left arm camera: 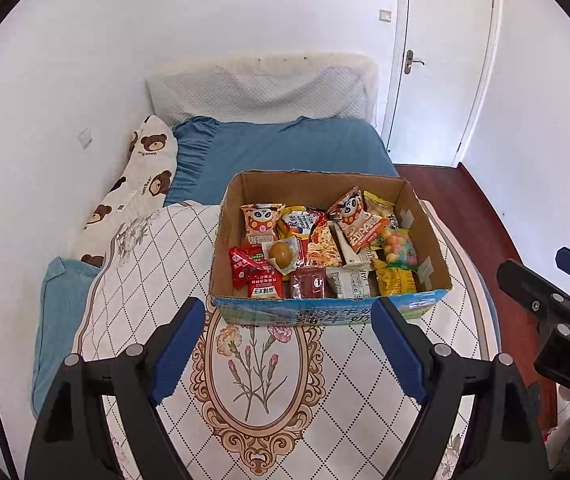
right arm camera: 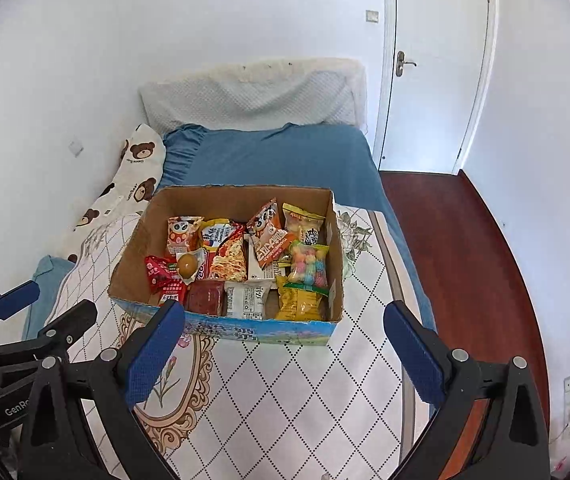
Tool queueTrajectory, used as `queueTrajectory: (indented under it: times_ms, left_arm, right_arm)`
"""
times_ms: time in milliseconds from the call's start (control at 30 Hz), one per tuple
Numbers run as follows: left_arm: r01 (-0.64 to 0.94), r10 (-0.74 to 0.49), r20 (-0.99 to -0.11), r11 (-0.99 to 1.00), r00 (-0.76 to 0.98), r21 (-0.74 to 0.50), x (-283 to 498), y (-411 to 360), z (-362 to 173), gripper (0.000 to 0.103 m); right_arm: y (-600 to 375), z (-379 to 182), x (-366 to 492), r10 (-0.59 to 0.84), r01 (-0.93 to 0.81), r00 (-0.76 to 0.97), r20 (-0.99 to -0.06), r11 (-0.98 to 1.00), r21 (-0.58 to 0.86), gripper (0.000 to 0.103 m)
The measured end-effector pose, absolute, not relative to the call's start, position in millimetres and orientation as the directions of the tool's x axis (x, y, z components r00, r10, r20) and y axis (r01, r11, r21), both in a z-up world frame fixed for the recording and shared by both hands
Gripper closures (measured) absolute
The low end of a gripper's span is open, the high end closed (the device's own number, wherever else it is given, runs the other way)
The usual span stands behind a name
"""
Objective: Organize snacks
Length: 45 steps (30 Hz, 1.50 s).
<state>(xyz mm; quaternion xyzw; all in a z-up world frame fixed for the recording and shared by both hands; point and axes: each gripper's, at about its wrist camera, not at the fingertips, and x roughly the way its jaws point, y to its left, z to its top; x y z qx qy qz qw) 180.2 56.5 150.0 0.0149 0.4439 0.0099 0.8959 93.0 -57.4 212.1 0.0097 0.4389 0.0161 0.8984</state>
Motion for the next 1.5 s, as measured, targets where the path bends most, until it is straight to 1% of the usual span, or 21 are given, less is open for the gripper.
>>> queueTrajectory:
  times_ms: [233, 400, 667, 833, 933, 1100, 1133, 1200, 1500]
  left_arm:
    - [0.012, -0.01, -0.778, 1.0, 0.629, -0.003, 139, 53, 171, 0.018]
    - [0.005, 0.014, -0.739, 1.0, 0.673, 0.023, 115, 53, 192, 0.018]
    - [0.009, -0.008, -0.707, 1.0, 0.707, -0.003, 82, 52, 218, 0.018]
    - [0.005, 0.002, -0.677, 1.0, 0.736, 0.008, 69, 51, 229, 0.018]
    - [0.003, 0.005, -0.668, 1.0, 0.745, 0.011, 66, 50, 230, 0.018]
    - [0.0, 0.005, -0.682, 1.0, 0.732, 0.007, 71, 49, 223, 0.018]
    - [-0.002, 0.006, -0.685, 1.0, 0.728, 0.006, 74, 49, 220, 0.015]
    - [-0.01, 0.011, -0.69, 1.0, 0.724, 0.005, 82, 51, 215, 0.002]
    - [-0.066, 0.065, -0.693, 0.998, 0.718, 0.026, 125, 60, 189, 0.001]
  right_arm:
    - [-57, 257, 35, 0.043, -0.032, 0.691, -0.722, 0.999, 0.028, 0.001]
    - [-59, 281, 1, 0.05, -0.036, 0.728, -0.684, 0.999, 0.034, 0.001]
    - [-57, 310, -43, 0.056, -0.043, 0.766, -0.641, 0.998, 0.036, 0.0]
    - [-52, 321, -63, 0.055, -0.054, 0.785, -0.617, 0.998, 0.021, 0.0]
    - [-54, 323, -68, 0.056, -0.052, 0.786, -0.616, 0.998, 0.024, 0.0]
    - [-61, 316, -63, 0.04, -0.026, 0.778, -0.627, 0.999, 0.03, 0.0]
    - [-63, 313, -60, 0.034, -0.019, 0.775, -0.631, 0.999, 0.03, 0.0]
    - [-65, 306, -53, 0.018, -0.005, 0.767, -0.641, 1.0, 0.022, 0.0]
    - [-75, 271, -12, -0.028, 0.047, 0.747, -0.665, 0.999, 0.01, 0.0]
